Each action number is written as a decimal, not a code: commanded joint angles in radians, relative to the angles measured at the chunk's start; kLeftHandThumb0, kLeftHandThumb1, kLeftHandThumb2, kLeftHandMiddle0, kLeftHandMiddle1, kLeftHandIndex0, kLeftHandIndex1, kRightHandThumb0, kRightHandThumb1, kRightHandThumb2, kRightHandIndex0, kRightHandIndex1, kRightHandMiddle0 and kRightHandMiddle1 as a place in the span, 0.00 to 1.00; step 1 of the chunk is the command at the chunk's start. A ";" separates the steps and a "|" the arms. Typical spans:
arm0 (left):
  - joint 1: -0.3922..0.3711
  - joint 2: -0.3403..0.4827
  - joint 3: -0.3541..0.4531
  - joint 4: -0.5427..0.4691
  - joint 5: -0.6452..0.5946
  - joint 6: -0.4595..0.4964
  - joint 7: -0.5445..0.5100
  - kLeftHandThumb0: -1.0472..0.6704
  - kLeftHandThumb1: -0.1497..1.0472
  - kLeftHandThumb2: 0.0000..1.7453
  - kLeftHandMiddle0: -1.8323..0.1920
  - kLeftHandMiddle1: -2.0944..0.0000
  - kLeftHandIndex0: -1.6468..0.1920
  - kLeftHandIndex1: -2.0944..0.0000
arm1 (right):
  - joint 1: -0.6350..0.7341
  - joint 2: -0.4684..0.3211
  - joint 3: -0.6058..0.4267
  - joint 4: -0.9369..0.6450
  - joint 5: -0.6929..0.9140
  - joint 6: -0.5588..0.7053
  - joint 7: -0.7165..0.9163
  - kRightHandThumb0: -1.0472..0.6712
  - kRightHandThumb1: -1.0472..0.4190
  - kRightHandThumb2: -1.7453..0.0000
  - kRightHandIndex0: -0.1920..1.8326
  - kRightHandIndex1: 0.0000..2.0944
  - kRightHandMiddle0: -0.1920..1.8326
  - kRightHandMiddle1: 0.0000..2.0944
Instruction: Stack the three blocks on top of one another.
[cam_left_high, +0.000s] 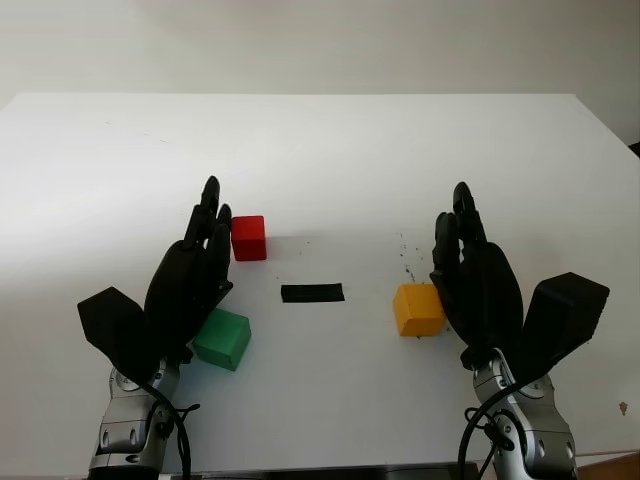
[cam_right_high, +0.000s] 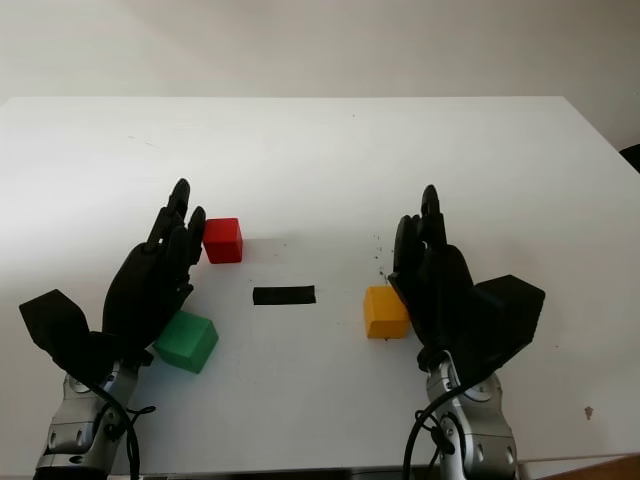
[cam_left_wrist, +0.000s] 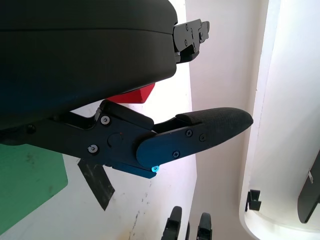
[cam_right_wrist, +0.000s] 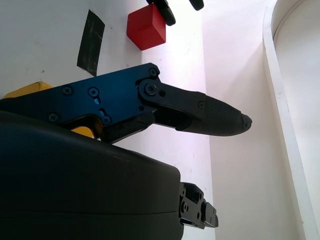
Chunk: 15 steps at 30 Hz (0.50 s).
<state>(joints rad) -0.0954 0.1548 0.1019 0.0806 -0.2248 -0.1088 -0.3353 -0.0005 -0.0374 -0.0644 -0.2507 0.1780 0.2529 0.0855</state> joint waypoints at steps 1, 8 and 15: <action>0.012 0.008 0.000 -0.016 0.003 0.000 -0.002 0.17 1.00 0.38 1.00 1.00 1.00 1.00 | 0.006 -0.002 0.003 -0.027 -0.003 0.008 -0.005 0.19 0.00 0.62 0.00 0.00 0.00 0.00; 0.003 0.004 0.002 -0.009 -0.004 0.007 -0.003 0.17 1.00 0.38 1.00 1.00 1.00 1.00 | -0.001 -0.006 0.006 -0.020 0.001 0.015 -0.003 0.19 0.00 0.62 0.00 0.00 0.00 0.00; -0.005 0.011 0.013 0.021 -0.001 -0.041 -0.010 0.18 1.00 0.39 1.00 1.00 1.00 1.00 | -0.025 -0.020 0.005 -0.003 -0.009 0.012 0.002 0.19 0.00 0.62 0.00 0.00 0.00 0.00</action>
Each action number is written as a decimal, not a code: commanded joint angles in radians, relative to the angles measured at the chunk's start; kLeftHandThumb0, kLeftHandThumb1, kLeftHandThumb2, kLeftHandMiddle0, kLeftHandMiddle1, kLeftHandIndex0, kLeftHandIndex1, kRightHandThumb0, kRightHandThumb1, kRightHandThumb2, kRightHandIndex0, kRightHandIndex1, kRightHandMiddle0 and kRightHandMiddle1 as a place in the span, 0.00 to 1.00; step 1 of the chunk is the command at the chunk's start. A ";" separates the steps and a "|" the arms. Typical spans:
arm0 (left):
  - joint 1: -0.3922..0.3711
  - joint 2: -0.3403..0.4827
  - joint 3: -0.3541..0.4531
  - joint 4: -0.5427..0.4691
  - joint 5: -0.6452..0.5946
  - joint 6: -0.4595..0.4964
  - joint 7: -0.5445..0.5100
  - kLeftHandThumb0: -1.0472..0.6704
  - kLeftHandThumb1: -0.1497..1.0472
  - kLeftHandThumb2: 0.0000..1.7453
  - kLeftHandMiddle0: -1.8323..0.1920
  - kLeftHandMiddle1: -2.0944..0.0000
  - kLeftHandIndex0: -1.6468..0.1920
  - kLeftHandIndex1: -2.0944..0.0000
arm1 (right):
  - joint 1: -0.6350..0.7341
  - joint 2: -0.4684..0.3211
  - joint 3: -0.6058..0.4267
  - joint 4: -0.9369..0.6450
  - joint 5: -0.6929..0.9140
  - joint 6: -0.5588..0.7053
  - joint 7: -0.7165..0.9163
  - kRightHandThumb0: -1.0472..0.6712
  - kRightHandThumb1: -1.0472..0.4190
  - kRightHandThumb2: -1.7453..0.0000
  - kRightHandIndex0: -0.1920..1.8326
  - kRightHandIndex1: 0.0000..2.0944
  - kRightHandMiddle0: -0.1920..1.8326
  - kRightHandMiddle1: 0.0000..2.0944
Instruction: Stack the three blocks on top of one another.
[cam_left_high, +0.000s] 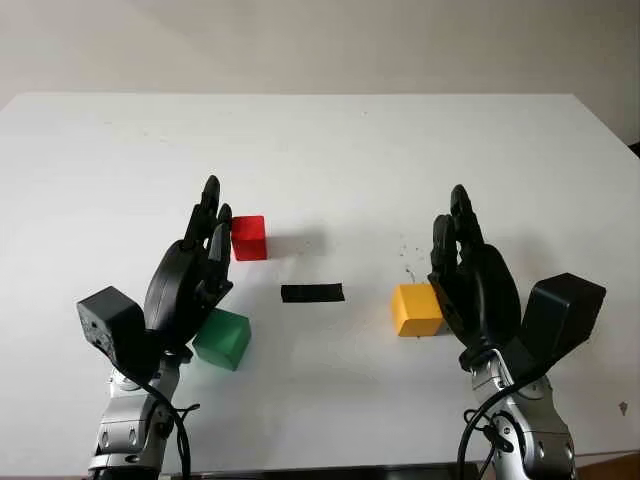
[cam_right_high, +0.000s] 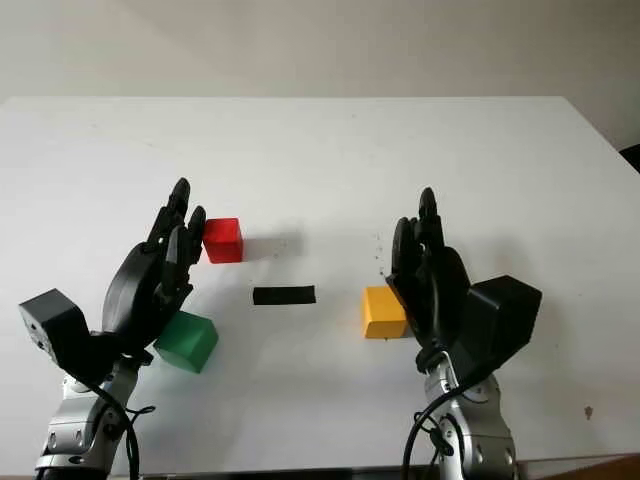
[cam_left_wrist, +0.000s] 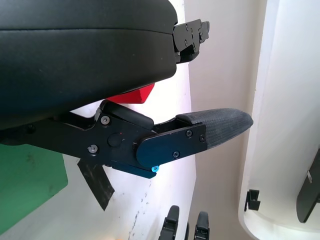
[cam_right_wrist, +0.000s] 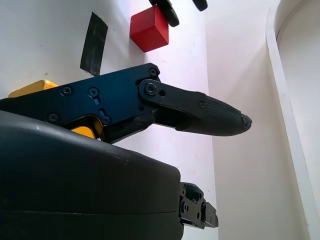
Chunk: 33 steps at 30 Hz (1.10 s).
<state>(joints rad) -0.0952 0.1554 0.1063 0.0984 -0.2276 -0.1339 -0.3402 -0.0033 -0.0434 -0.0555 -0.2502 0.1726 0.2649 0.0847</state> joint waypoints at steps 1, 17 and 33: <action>-0.006 0.013 0.012 0.007 0.003 -0.021 -0.005 0.19 1.00 0.39 1.00 1.00 1.00 1.00 | -0.027 -0.020 -0.006 -0.004 -0.006 0.003 0.005 0.19 0.00 0.62 0.00 0.00 0.00 0.00; -0.133 0.138 0.028 0.034 0.314 -0.064 0.219 0.20 1.00 0.27 0.95 0.97 0.95 0.97 | -0.066 -0.071 -0.035 -0.046 -0.008 0.064 0.016 0.20 0.00 0.64 0.00 0.00 0.00 0.00; -0.511 0.526 -0.176 0.238 0.723 -0.109 0.104 0.17 0.92 0.03 0.88 0.97 0.70 0.94 | -0.056 -0.058 -0.030 -0.024 -0.011 0.030 0.017 0.20 0.00 0.63 0.00 0.00 0.00 0.00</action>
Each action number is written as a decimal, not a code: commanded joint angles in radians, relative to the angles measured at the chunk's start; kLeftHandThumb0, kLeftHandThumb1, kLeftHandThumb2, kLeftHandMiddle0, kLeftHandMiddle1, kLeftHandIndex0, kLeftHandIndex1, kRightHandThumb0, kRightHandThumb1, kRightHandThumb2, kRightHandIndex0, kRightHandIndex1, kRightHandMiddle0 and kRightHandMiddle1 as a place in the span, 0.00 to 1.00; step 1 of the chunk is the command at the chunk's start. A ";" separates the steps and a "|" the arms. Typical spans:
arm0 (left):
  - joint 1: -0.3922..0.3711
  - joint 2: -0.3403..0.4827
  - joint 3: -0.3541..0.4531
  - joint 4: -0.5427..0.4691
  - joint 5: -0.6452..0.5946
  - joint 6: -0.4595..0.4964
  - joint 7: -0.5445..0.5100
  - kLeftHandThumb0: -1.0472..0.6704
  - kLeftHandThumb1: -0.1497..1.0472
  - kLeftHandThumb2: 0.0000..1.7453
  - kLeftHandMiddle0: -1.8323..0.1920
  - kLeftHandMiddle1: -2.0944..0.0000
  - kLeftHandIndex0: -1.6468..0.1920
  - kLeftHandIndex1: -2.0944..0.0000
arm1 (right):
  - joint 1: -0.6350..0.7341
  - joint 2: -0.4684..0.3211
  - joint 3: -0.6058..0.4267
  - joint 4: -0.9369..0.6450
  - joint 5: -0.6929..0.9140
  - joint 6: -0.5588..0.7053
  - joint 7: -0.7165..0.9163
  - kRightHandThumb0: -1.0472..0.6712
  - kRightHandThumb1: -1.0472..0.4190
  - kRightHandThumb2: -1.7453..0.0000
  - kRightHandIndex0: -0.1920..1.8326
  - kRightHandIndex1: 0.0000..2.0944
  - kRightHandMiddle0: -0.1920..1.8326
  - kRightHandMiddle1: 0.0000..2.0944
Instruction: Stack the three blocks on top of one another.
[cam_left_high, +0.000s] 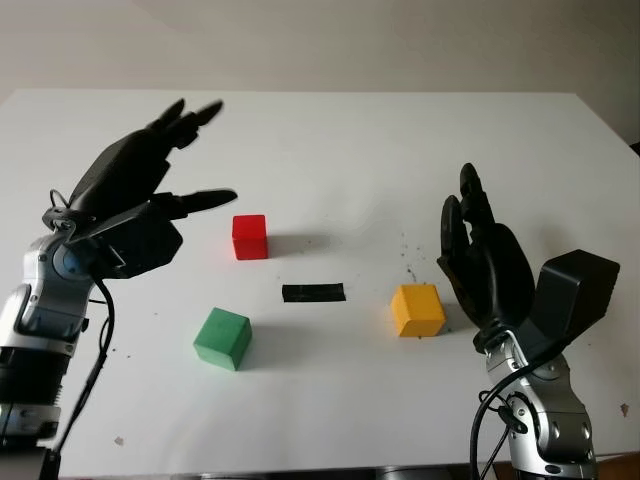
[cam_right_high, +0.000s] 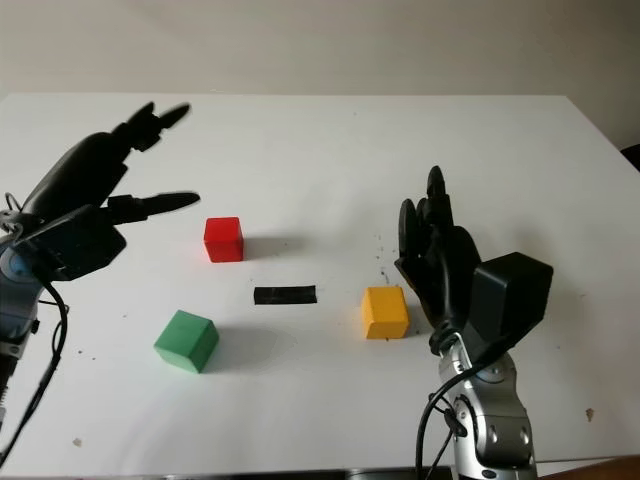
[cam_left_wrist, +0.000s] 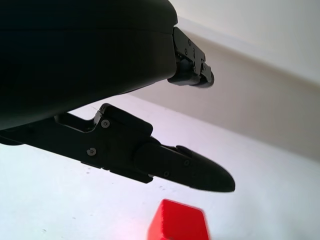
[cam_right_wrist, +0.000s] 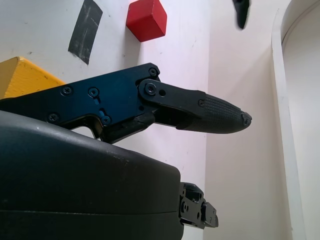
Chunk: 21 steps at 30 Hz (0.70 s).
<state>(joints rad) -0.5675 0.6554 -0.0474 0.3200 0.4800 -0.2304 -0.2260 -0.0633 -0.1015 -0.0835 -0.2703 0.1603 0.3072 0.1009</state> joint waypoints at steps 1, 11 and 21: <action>-0.055 0.036 -0.040 0.031 0.032 -0.024 -0.019 0.16 0.93 0.03 0.88 0.97 0.69 0.94 | 0.004 0.000 -0.002 -0.004 0.002 -0.012 0.001 0.20 0.00 0.63 0.00 0.00 0.00 0.00; -0.159 0.066 -0.178 0.102 0.185 -0.071 -0.051 0.10 0.91 0.03 0.87 0.97 0.62 0.94 | 0.009 0.005 0.002 -0.002 -0.002 -0.019 0.000 0.20 0.00 0.62 0.00 0.00 0.00 0.00; -0.182 0.044 -0.253 0.077 0.322 0.002 -0.044 0.09 0.92 0.03 0.87 0.97 0.62 0.94 | 0.018 0.005 0.007 -0.003 -0.007 -0.026 -0.002 0.20 0.00 0.62 0.00 0.00 0.00 0.00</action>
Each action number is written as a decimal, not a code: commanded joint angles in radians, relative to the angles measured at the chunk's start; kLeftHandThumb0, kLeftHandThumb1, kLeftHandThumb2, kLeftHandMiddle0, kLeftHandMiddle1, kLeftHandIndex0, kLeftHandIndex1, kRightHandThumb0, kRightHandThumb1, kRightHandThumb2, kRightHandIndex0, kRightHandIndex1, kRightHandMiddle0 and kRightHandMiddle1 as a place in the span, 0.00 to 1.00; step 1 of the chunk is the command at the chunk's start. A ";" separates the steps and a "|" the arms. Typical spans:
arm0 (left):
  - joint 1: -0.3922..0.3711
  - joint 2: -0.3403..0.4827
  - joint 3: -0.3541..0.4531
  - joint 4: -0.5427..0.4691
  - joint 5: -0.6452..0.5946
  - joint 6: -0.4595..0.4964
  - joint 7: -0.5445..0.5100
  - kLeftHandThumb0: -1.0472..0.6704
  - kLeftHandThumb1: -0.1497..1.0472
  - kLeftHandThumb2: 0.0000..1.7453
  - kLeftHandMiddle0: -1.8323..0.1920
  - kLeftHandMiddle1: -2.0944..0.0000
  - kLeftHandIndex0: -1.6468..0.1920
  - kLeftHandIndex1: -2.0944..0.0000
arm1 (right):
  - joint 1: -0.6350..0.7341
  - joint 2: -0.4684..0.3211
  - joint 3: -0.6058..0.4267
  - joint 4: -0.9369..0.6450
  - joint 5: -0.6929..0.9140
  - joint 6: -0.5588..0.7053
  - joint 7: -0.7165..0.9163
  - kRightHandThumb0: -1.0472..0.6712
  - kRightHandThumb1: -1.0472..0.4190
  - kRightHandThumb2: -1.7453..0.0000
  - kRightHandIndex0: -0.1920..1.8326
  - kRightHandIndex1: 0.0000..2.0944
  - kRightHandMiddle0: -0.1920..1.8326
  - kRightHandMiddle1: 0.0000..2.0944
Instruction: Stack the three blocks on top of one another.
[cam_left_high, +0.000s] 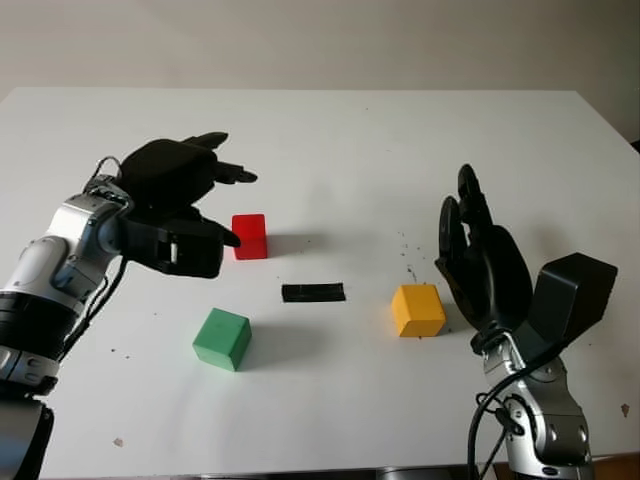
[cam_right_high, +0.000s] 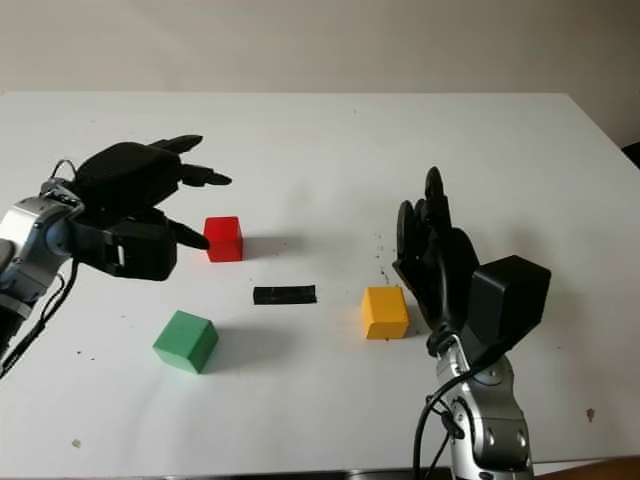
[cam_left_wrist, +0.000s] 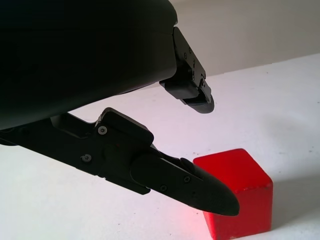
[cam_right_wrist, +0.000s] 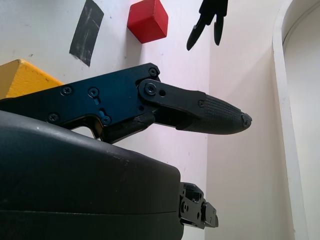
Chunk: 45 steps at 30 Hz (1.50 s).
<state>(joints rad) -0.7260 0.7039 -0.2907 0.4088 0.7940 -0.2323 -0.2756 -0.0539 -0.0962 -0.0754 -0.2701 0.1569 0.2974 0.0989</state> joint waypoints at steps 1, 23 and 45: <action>-0.023 -0.006 -0.014 -0.011 0.011 0.003 0.010 0.09 0.92 0.03 0.87 0.97 0.62 0.94 | 0.009 0.001 -0.002 -0.002 -0.002 -0.019 0.001 0.20 0.00 0.62 0.00 0.00 0.00 0.00; -0.016 -0.031 -0.077 0.055 0.048 -0.027 0.078 0.09 0.96 0.03 0.84 0.97 0.61 0.90 | 0.009 0.002 -0.008 -0.006 0.015 -0.018 0.015 0.20 0.00 0.63 0.00 0.00 0.00 0.00; -0.023 -0.045 -0.146 0.116 0.142 -0.053 0.204 0.23 0.97 0.03 0.78 0.97 0.80 0.38 | 0.022 0.011 -0.004 -0.006 0.014 -0.032 0.007 0.20 0.00 0.63 0.00 0.00 0.00 0.00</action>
<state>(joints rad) -0.7263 0.6547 -0.4256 0.5191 0.9290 -0.2799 -0.0869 -0.0331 -0.0867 -0.0773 -0.2690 0.1703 0.2825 0.1074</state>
